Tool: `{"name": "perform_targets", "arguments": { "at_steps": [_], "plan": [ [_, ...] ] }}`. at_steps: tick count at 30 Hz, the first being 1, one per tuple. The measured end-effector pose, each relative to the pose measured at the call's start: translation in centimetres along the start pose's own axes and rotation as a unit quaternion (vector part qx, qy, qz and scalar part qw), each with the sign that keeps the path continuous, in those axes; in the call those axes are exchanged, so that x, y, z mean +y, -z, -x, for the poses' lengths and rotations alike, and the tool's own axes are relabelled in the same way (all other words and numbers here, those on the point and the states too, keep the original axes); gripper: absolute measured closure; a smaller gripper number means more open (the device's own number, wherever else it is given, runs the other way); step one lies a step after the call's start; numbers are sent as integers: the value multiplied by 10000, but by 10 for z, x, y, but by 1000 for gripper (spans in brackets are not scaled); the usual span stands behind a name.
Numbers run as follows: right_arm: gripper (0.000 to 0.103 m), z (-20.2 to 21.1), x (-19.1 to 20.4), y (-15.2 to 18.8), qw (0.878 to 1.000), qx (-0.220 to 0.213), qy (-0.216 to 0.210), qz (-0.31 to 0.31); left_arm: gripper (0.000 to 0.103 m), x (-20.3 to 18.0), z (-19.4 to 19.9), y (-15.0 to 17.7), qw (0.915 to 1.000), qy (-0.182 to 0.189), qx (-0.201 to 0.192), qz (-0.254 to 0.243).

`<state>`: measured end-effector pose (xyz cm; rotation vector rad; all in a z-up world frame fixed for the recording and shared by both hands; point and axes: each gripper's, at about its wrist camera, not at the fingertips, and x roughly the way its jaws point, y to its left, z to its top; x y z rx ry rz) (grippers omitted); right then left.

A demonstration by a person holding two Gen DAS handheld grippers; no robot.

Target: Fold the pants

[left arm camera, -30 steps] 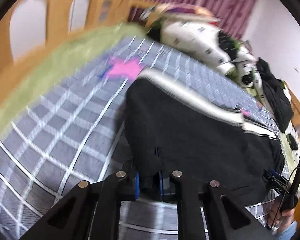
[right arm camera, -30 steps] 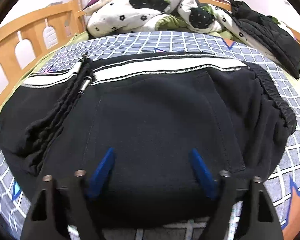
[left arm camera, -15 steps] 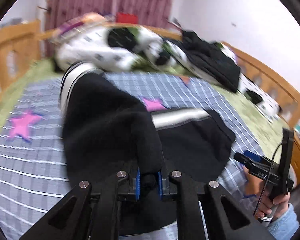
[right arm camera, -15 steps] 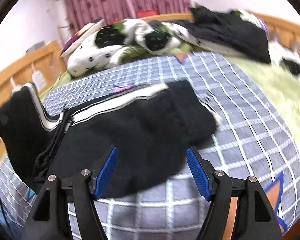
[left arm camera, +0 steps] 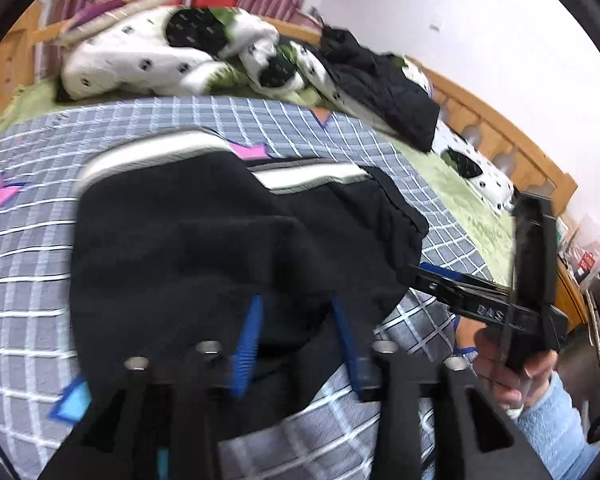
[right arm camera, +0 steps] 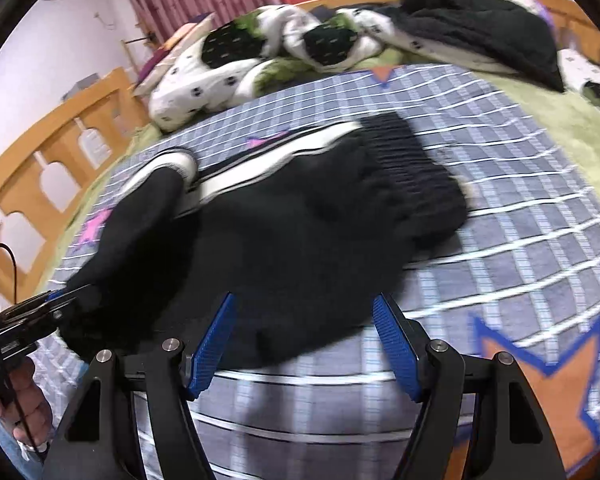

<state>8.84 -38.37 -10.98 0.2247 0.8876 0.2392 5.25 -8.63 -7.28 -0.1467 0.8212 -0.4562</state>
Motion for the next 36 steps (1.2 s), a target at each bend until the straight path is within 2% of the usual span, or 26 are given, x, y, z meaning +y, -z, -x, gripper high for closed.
{"name": "perform_targets", "arguments": {
  "at_steps": [1, 3, 6, 8, 12, 16, 17, 18, 19, 20, 21, 24, 27, 31, 35, 36],
  "plan": [
    [33, -5, 8, -1, 9998, 59, -178, -26, 50, 4, 6, 3, 9999, -13, -103, 20],
    [32, -12, 21, -3, 9989, 160, -427, -81, 46, 17, 23, 16, 9997, -42, -255, 5],
    [32, -22, 41, -5, 9963, 246, -820, -112, 45, 40, 28, 31, 9978, -637, -157, 129],
    [30, -33, 53, -6, 9935, 354, -1066, -198, 45, 60, 27, 45, 9964, -758, -11, 380],
    [30, -57, 67, -3, 9889, 670, -1285, -335, 45, 84, 27, 71, 9938, -791, 147, 768],
    [31, -87, 78, -2, 9822, 918, -1561, -503, 45, 86, 8, 82, 9924, -625, 415, 970],
    [48, -91, 81, -4, 9812, 870, -1640, -532, 45, 84, 6, 84, 9924, -661, 390, 959],
    [79, -95, 84, -6, 9772, 935, -1830, -538, 45, 78, 3, 83, 9929, -700, 316, 904],
    [81, -98, 85, -10, 9709, 1086, -2058, -573, 45, 72, -2, 81, 9937, -681, 274, 846],
    [82, -93, 84, -15, 9703, 1006, -2103, -646, 45, 69, -5, 81, 9943, -631, 264, 824],
    [83, -81, 83, -22, 9723, 734, -2134, -608, 45, 64, -9, 80, 9947, -580, 272, 809],
    [84, -45, 86, -42, 9763, 166, -2144, -247, 43, 46, -20, 78, 9950, -757, 223, 619],
    [84, -11, 85, -60, 9830, -270, -1801, 248, 43, 28, -27, 78, 9956, -776, 155, 498],
    [85, 3, 65, -66, 9859, -476, -1525, 496, 43, 14, -34, 77, 9946, -874, 102, 554],
    [85, 9, 21, -75, 9866, -653, -1491, 81, 43, 9, -39, 73, 9939, -892, 64, 646],
    [85, 11, 13, -78, 9865, -691, -1486, 42, 46, 8, -40, 73, 9937, -911, 49, 657]
  ]
}}
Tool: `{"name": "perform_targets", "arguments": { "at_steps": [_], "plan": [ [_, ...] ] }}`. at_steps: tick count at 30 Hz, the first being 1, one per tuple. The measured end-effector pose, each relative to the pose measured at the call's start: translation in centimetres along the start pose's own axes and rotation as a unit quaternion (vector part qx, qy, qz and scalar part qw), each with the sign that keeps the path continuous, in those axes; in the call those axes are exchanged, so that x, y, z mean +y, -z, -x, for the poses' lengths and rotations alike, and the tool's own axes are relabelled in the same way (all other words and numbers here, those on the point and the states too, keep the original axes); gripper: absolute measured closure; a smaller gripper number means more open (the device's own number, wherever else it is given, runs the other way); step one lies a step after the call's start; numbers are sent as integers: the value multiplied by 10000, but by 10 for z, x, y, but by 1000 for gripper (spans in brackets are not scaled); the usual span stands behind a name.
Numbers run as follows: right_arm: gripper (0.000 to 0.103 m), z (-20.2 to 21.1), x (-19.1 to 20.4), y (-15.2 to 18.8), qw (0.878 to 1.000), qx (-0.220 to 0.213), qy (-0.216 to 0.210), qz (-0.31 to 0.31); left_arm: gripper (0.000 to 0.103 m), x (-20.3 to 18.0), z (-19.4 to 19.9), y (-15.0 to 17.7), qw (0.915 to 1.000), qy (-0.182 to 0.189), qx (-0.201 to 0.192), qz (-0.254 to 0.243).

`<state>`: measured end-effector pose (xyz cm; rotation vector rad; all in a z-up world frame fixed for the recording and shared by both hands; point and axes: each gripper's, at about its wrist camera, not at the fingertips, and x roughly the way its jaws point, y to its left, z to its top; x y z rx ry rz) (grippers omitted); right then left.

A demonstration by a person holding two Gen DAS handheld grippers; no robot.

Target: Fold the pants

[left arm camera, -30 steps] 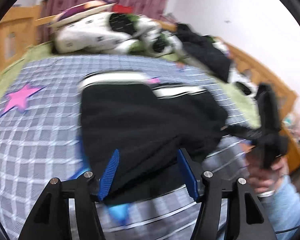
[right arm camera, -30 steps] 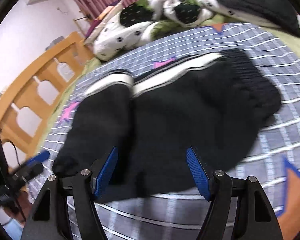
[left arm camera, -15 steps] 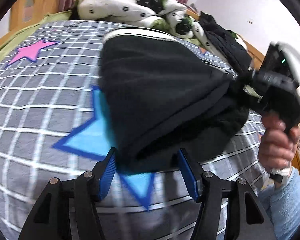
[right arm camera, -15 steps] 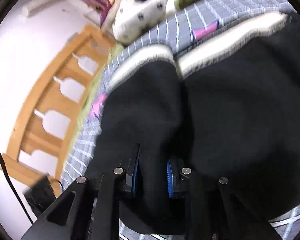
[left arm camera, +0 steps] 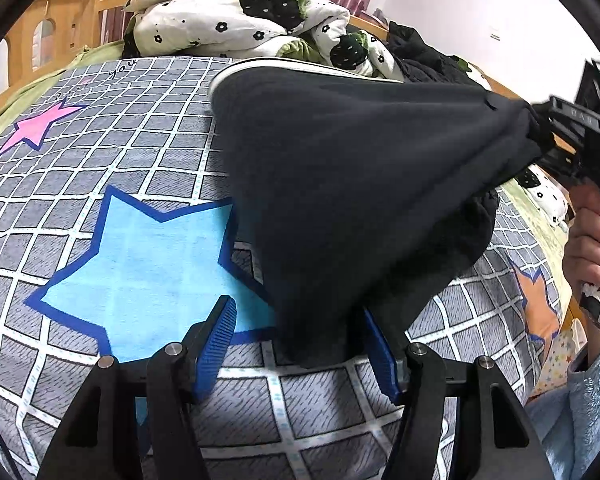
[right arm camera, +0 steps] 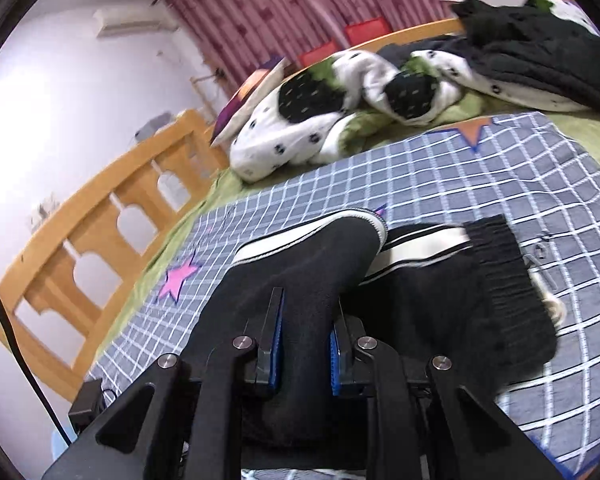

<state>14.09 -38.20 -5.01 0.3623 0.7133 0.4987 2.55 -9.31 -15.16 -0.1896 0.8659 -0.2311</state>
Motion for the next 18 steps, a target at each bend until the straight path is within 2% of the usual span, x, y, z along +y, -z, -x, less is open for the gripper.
{"name": "perform_targets", "arguments": {
  "at_steps": [2, 3, 6, 10, 12, 16, 18],
  "plan": [
    [85, 11, -18, -5, 9998, -157, 106, -103, 81, 0, -3, -3, 9999, 166, -2, 3],
    [85, 17, -27, -7, 9995, -241, 148, -169, 82, -2, -4, -5, 9996, 295, 50, -3],
    [85, 34, -46, -13, 9979, -486, 269, -322, 83, -9, 1, -7, 9996, 240, -150, -86],
    [85, 45, -74, -11, 9958, -607, 453, -517, 84, -21, 3, -11, 9987, 207, -263, -373],
    [85, 41, -85, -7, 9952, -489, 679, -503, 85, -20, 3, -10, 9989, 226, -241, -341],
    [84, 6, -118, 17, 9890, 285, 1254, -725, 87, -18, -2, -4, 9994, 164, -116, -293],
    [84, 3, -123, 25, 9887, 291, 1300, -687, 89, -18, -3, 0, 9994, 90, -62, -342]
  ]
}}
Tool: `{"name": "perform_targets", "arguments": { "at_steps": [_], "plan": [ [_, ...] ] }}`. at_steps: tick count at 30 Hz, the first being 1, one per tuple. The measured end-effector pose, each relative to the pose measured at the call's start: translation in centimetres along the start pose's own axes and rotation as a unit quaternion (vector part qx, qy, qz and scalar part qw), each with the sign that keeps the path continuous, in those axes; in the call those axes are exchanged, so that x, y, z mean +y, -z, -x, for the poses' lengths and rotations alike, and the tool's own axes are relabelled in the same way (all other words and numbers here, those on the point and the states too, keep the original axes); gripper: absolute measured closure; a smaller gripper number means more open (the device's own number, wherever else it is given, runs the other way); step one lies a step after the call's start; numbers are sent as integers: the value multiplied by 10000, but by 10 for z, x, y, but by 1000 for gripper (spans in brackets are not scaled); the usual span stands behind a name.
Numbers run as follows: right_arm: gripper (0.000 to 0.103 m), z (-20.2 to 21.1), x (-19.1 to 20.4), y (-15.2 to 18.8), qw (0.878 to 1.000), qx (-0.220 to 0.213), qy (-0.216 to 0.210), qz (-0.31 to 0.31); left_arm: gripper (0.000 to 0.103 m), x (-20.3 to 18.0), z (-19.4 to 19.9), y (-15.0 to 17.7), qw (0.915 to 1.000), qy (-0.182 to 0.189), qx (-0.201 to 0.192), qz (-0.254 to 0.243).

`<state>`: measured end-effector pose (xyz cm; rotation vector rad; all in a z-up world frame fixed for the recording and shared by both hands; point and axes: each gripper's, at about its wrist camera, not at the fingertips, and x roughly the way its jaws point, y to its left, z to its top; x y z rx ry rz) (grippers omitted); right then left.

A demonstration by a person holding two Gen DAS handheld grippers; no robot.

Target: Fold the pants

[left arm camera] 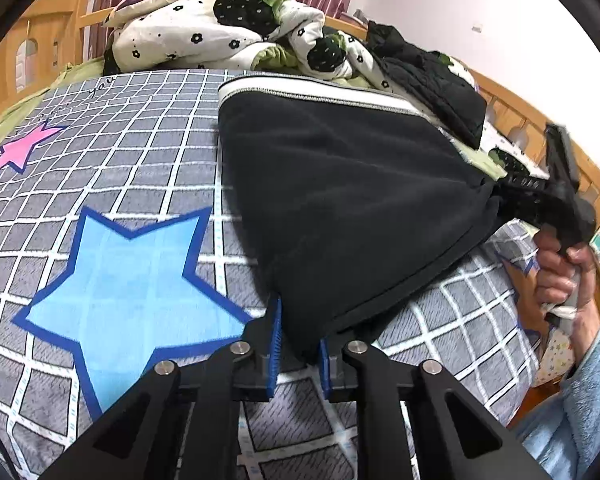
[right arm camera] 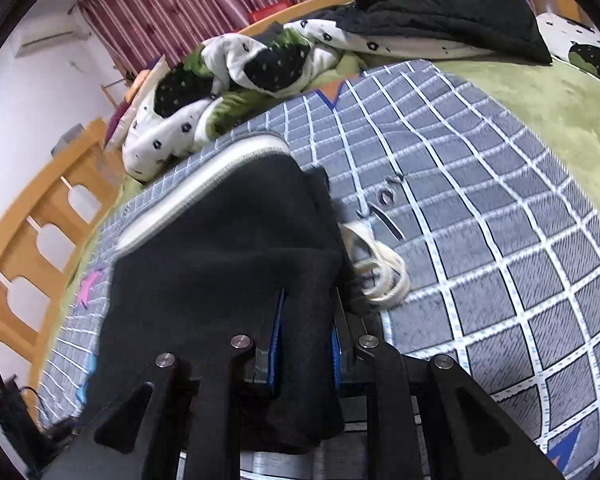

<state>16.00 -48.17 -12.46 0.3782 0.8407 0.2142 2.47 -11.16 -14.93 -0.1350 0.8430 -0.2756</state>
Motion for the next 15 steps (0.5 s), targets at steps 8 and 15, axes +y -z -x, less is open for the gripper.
{"name": "perform_targets", "arguments": {
  "at_steps": [8, 15],
  "plan": [
    [68, 12, 7, 5, 9994, -18, 269, 217, 87, 14, 10, 1, 9988, 382, 212, 233],
    [35, 48, 6, -13, 9969, -418, 576, 322, 58, 36, 51, -2, 9974, 533, 1, 483]
  ]
}}
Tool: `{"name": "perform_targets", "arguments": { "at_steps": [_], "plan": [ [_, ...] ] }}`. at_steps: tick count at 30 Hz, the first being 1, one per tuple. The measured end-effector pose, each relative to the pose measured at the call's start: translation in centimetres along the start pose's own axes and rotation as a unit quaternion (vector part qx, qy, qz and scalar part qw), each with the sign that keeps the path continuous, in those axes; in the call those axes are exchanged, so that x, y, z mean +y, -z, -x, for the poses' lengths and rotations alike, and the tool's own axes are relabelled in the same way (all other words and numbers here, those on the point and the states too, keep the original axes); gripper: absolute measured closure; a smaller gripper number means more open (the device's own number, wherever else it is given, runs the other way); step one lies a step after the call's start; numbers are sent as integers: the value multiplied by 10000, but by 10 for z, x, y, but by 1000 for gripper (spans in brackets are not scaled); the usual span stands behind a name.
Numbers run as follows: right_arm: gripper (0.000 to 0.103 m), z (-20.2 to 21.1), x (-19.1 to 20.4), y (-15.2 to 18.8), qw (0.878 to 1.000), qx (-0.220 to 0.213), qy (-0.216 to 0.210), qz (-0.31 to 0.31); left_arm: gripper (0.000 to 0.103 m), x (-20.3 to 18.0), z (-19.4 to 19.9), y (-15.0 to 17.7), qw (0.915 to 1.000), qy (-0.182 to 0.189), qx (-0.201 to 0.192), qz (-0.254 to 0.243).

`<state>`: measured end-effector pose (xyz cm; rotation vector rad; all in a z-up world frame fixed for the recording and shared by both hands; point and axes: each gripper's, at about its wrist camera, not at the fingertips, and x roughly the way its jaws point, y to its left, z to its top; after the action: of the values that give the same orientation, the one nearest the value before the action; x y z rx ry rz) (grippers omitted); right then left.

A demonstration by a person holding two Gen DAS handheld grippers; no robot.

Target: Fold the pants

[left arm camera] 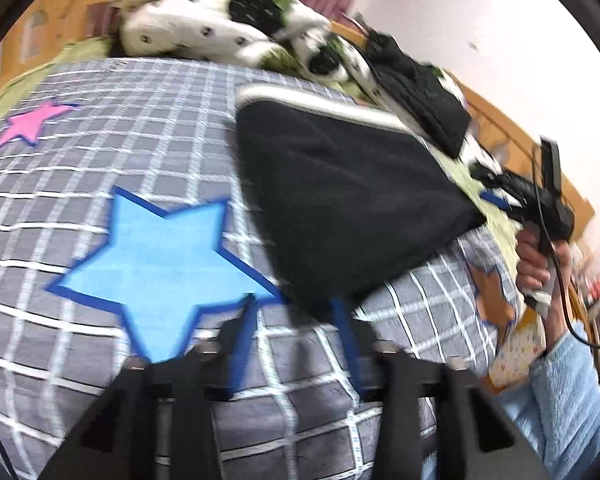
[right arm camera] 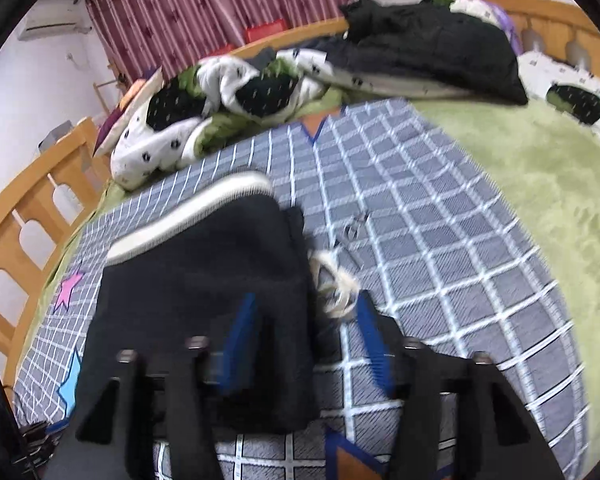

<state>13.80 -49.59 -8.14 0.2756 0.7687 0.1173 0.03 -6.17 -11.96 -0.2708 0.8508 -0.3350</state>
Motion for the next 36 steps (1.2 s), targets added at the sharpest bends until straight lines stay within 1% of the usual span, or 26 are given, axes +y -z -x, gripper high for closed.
{"name": "perform_targets", "arguments": {
  "at_steps": [2, 3, 5, 7, 8, 11, 14, 16, 18, 19, 21, 22, 24, 25, 26, 27, 28, 29, 30, 31, 32, 33, 34, 35, 36],
  "plan": [
    [32, 3, 1, -9, 9999, -32, -112, -67, 56, 7, 2, -15, 9999, 29, -75, 110],
    [31, 1, 3, -15, 9998, 32, -194, -104, 56, 10, 0, -25, 9998, -8, -79, 173],
    [31, -7, 9, -25, 9996, 173, -220, -78, 56, 14, -10, -47, 9996, -41, -44, 276],
    [31, -20, 20, -37, 9993, 300, -116, 174, 56, 13, -23, -70, 9995, -73, 35, 319],
    [31, -27, 25, -41, 9990, 343, -43, 286, 56, 13, -32, -80, 9995, -31, 74, 321],
    [31, -52, 34, -47, 9970, 553, 39, 538, 56, 9, -62, -102, 9995, 7, 190, 268],
    [31, -80, 30, -46, 9951, 834, -51, 526, 56, 9, -99, -117, 9987, -112, 460, 204],
    [31, -97, 28, -46, 9931, 1057, -34, 512, 56, 14, -122, -122, 9976, -160, 620, 274],
    [29, -117, 27, -44, 9893, 1342, -79, 574, 53, 22, -139, -125, 9966, -100, 675, 460],
    [29, -123, 27, -44, 9878, 1428, -155, 605, 49, 27, -147, -127, 9960, -56, 674, 585],
    [25, -130, 24, -42, 9874, 1462, -185, 577, 44, 33, -161, -129, 9945, 115, 706, 771],
    [25, -134, 23, -41, 9871, 1465, -217, 600, 44, 34, -164, -129, 9944, 155, 684, 795],
    [25, -142, 21, -39, 9864, 1487, -318, 619, 45, 29, -166, -130, 9955, 118, 642, 689],
    [25, -145, 20, -39, 9859, 1523, -395, 575, 50, 26, -167, -130, 9961, 70, 633, 616],
    [25, -145, 19, -40, 9855, 1553, -435, 537, 61, 22, -167, -130, 9965, 60, 617, 565],
    [26, -146, 18, -40, 9852, 1568, -468, 504, 66, 18, -165, -131, 9971, -27, 583, 481],
    [30, -145, 18, -39, 9848, 1577, -569, 464, 74, 14, -162, -134, 9976, -144, 546, 404],
    [42, -144, 18, -38, 9834, 1595, -759, 419, 79, 11, -158, -137, 9978, -245, 536, 302],
    [45, -139, 18, -38, 9837, 1549, -841, 352, 80, 7, -154, -140, 9980, -284, 526, 211],
    [47, -136, 19, -38, 9845, 1510, -821, 349, 82, 7, -150, -143, 9982, -268, 494, 211],
    [54, -129, 21, -37, 9860, 1418, -783, 400, 83, 7, -144, -146, 9985, -179, 434, 279],
    [63, -119, 23, -36, 9885, 1225, -757, 451, 84, 8, -138, -148, 9987, -92, 377, 322],
    [70, -112, 25, -36, 9898, 1124, -761, 438, 85, 7, -134, -151, 9989, -44, 334, 336],
    [76, -99, 26, -36, 9915, 962, -827, 295, 85, 6, -128, -154, 9990, 32, 268, 345],
    [79, -93, 26, -36, 9919, 888, -885, 186, 86, 5, -122, -156, 9993, 74, 216, 311]
  ]
}}
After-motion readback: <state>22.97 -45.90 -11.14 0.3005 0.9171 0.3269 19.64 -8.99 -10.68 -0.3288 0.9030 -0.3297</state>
